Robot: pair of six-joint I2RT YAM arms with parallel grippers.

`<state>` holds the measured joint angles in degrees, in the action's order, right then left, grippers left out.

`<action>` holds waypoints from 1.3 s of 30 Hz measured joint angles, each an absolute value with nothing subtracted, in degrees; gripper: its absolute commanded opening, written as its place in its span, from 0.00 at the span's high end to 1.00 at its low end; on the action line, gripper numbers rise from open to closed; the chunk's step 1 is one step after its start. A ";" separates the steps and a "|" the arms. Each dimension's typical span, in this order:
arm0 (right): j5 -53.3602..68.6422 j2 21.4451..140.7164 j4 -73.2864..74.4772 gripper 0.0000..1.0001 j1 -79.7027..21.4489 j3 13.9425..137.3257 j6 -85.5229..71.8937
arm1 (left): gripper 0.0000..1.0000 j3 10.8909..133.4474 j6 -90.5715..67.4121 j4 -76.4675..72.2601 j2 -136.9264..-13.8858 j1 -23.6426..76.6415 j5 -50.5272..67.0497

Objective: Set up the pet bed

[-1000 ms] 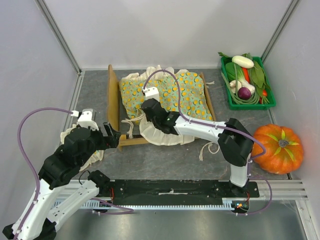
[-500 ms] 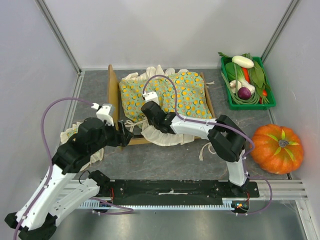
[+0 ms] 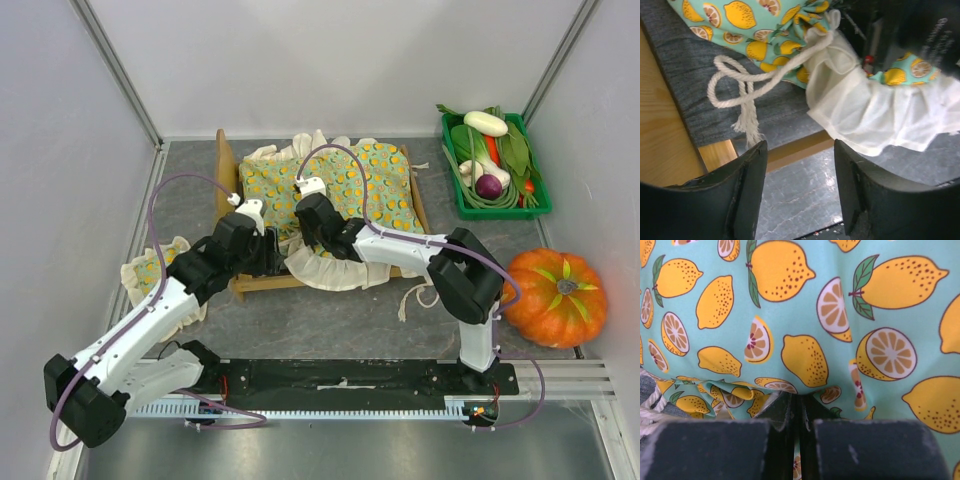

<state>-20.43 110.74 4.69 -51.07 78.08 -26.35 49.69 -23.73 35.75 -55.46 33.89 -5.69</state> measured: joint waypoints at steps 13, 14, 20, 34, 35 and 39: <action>-13.85 109.30 3.40 0.93 -48.53 76.18 -26.41 | 0.22 47.07 -17.72 22.28 -67.59 33.89 -11.03; -13.54 109.23 3.42 0.93 -48.45 76.16 -26.44 | 0.22 47.07 -16.82 21.82 -68.31 33.89 -11.66; -11.86 109.19 3.40 0.92 -47.94 76.16 -26.70 | 0.22 47.07 -12.05 19.49 -69.78 33.89 -14.57; -8.95 108.88 3.42 0.91 -46.76 76.16 -27.62 | 0.43 47.66 -6.74 20.05 -73.34 33.95 -14.63; -8.78 108.75 3.42 0.90 -46.65 76.14 -27.64 | 0.41 47.66 -6.81 20.80 -72.75 34.00 -14.50; -8.38 108.40 3.42 0.90 -46.46 76.14 -27.86 | 0.39 47.72 -6.83 22.68 -68.55 34.00 -14.50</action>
